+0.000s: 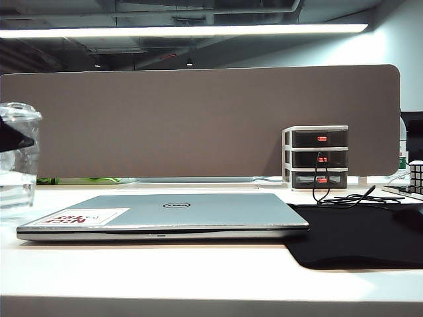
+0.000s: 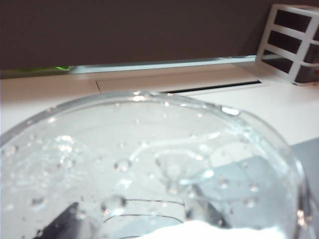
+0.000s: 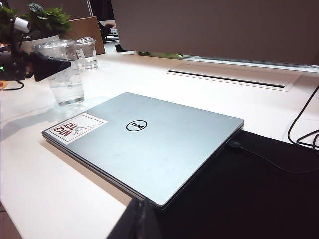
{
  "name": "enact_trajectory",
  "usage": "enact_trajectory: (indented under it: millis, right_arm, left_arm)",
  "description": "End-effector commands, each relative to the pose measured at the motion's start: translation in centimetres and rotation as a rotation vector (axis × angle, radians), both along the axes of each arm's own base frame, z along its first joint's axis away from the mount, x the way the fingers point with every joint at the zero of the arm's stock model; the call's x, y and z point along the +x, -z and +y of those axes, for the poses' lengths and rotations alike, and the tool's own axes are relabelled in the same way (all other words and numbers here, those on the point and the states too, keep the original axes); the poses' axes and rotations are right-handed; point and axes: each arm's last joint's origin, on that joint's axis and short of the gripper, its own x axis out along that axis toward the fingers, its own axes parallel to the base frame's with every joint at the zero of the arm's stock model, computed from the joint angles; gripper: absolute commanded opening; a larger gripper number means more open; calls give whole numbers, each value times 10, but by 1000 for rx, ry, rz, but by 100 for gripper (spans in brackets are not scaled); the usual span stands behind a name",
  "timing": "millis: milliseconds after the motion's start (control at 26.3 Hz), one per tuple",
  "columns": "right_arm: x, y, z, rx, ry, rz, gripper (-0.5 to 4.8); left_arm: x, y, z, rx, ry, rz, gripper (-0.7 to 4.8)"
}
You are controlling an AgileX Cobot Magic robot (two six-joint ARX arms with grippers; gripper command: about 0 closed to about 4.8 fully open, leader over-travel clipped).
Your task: Pick up the coffee cup and place it on the left side of the laptop.
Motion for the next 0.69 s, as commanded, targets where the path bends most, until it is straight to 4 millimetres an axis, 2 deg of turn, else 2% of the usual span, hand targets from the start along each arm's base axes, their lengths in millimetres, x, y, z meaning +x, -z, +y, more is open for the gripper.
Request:
enact_trajectory:
  millis: [38,381,685]
  right_arm:
    - [0,1,0,-2,-7,-6,-1]
    - [0,1,0,-3,-7,-6,0]
    - [0,1,0,-3,-10,-6,0]
  left_arm:
    - [-5,-5,0,38,-23,-91,305]
    - [-28,15,-6,90,-80,-68,305]
    - [-30,19,-6,92,-86,-51,305]
